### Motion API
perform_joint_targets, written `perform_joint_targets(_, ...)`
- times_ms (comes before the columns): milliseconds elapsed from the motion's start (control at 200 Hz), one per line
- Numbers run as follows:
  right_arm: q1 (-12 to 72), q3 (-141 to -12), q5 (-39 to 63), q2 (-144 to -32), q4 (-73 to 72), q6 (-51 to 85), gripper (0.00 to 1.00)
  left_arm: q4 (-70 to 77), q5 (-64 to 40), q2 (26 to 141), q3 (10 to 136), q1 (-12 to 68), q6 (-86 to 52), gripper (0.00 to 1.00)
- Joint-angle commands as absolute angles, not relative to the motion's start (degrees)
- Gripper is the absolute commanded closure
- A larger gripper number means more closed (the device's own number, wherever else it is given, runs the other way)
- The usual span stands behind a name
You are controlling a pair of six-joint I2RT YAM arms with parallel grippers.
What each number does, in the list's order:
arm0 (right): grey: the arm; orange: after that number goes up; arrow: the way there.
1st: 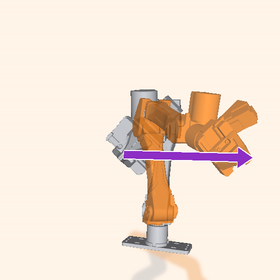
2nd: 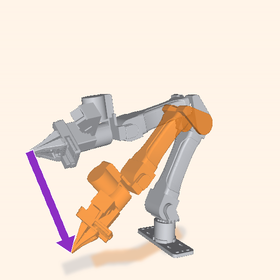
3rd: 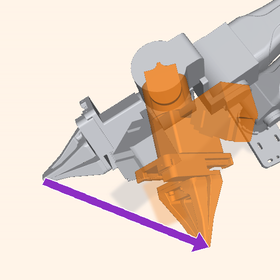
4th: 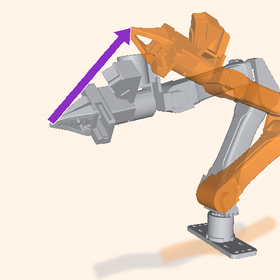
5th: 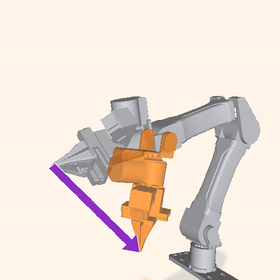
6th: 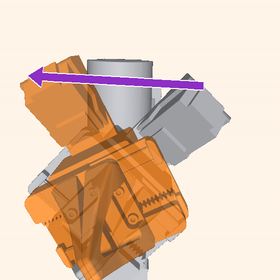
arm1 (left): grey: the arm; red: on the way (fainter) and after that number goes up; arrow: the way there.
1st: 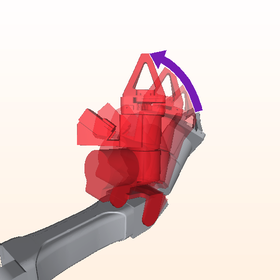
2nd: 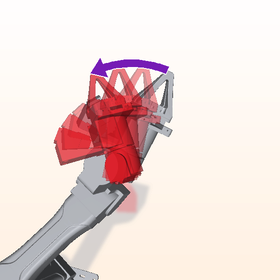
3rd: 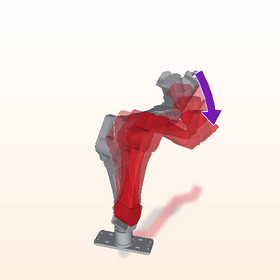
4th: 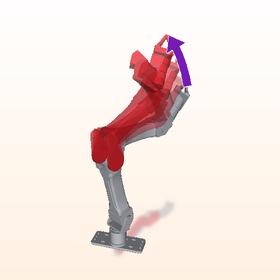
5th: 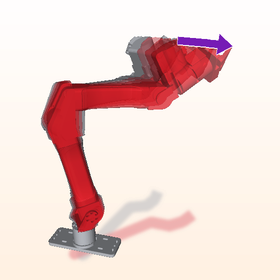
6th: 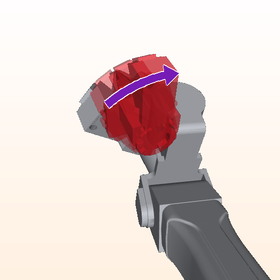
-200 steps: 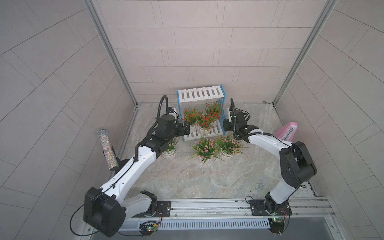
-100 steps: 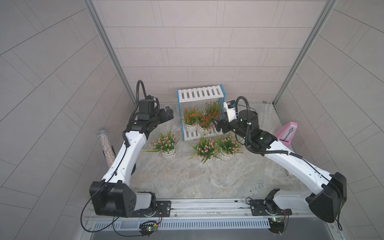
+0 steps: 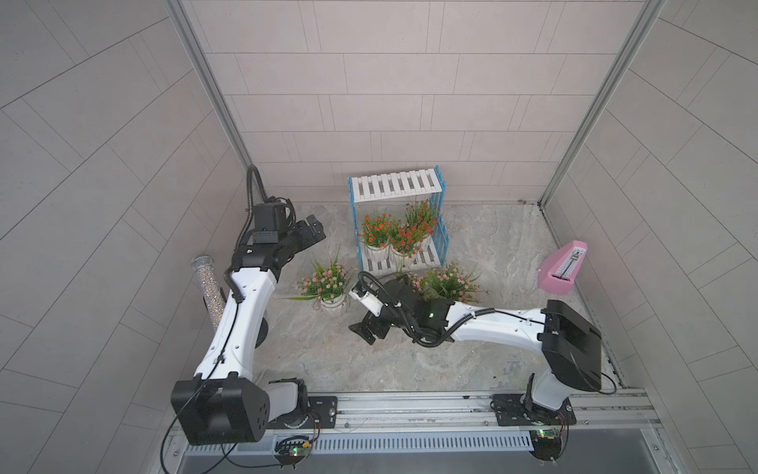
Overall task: Place the baby's breath potted plants on the rack by color
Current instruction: Pick up the baby's breath potted plant from the center of the board.
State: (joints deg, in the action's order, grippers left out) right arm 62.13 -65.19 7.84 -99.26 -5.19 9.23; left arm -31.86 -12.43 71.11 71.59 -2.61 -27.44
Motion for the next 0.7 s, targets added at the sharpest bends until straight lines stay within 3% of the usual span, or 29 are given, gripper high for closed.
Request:
perform_joint_targets(0, 62.32, -67.78, 5.48, -103.68, -13.05, 9.30, 0.01, -31.44, -10.26, 68.75, 69.68, -3.16, -28.54, 0.01)
perform_joint_targets(365, 61.84, -76.62, 3.41, -119.17, -20.86, 8.05, 0.01, -28.93, -7.70, 60.96, 62.48, -2.99, -29.28, 0.01)
perform_joint_targets(695, 58.78, -83.25, 4.77, -126.50, -22.10, 8.47, 0.01, -27.95, -5.20, 57.56, 58.26, -2.68, -28.21, 0.01)
